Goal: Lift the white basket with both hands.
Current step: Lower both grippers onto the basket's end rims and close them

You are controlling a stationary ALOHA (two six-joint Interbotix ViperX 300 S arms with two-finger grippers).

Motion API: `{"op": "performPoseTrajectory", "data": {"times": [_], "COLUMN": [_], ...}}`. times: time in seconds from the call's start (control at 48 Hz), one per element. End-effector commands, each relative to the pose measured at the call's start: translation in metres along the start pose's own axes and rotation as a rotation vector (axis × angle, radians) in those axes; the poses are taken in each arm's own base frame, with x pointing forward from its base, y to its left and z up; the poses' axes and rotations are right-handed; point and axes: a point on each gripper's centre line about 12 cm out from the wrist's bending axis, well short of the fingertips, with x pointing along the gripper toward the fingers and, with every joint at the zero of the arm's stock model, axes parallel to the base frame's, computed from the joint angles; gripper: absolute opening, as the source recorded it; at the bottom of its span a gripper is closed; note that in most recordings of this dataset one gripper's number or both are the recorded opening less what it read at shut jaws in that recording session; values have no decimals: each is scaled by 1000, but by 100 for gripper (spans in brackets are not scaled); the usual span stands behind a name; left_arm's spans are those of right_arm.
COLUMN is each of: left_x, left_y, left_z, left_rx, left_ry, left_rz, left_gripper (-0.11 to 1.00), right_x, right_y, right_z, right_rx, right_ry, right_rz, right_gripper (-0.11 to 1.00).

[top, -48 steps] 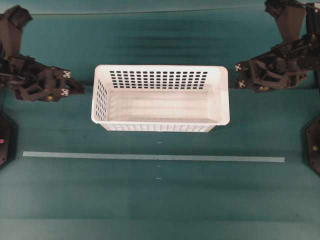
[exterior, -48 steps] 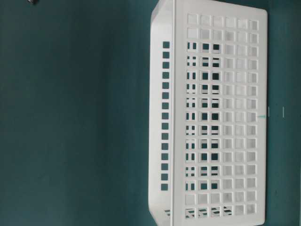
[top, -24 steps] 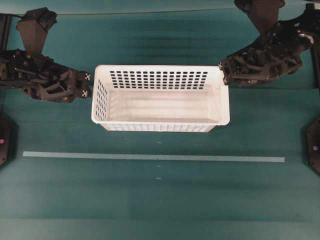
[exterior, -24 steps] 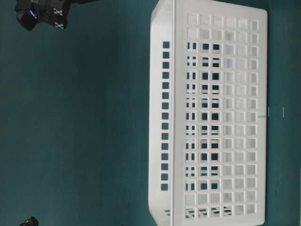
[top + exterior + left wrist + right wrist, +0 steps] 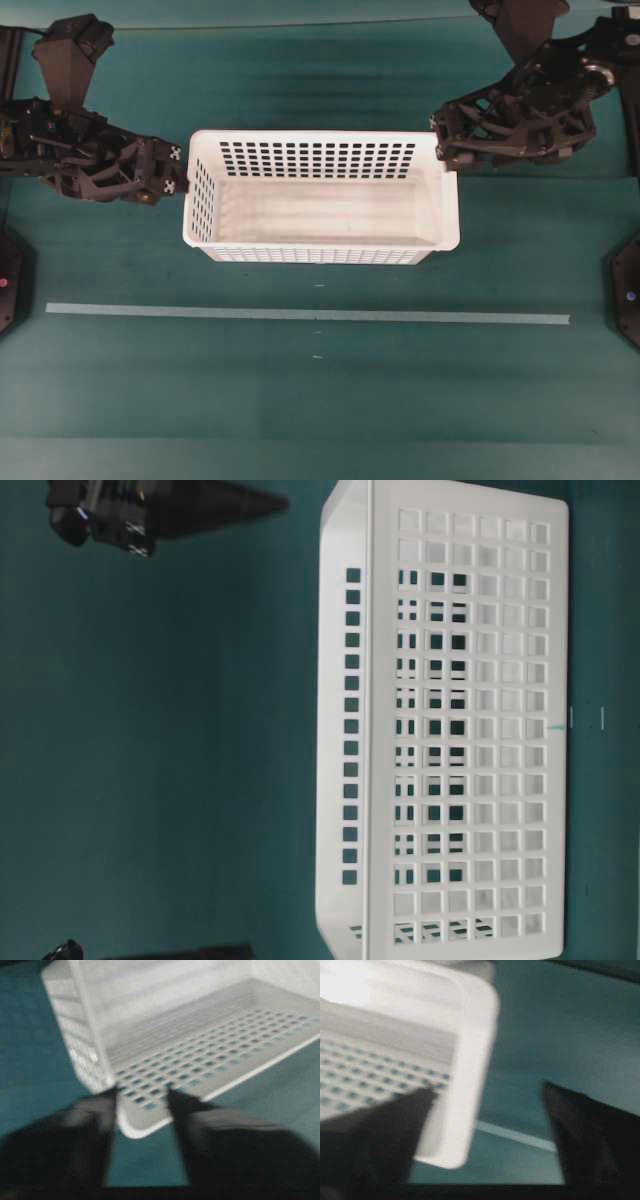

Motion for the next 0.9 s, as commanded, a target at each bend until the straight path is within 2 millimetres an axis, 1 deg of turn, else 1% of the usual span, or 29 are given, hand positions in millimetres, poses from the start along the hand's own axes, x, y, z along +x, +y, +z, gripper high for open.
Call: {"op": "performPoseTrajectory", "data": {"times": [0.0,0.042,0.083,0.146,0.25,0.375,0.542,0.688,0.812,0.875], "left_x": [-2,0,2,6,13,25,47,64,78,85], "left_y": [-4,-4,-3,-2,0,6,13,23,28,30], "left_z": [3,4,5,7,13,19,15,11,9,7], "left_rx": [-8,-17,-27,-40,-56,-75,-76,-76,-76,-74], "left_ry": [-9,-8,-9,-11,-16,-15,10,35,43,48], "left_rz": [-9,-3,4,14,33,72,120,175,189,195], "left_gripper": [66,78,88,97,94,94,94,94,94,94], "right_x": [1,4,5,8,13,22,38,59,78,83], "right_y": [5,5,6,6,6,5,5,5,3,2], "right_z": [2,2,2,2,2,1,-3,-5,-9,-11], "right_rx": [19,30,42,60,94,107,107,115,107,104], "right_ry": [-9,-10,-14,-19,-21,-24,-21,-13,-1,2], "right_rz": [12,16,23,27,29,31,30,16,-8,-14], "right_gripper": [93,94,94,94,94,94,94,94,94,94]}}
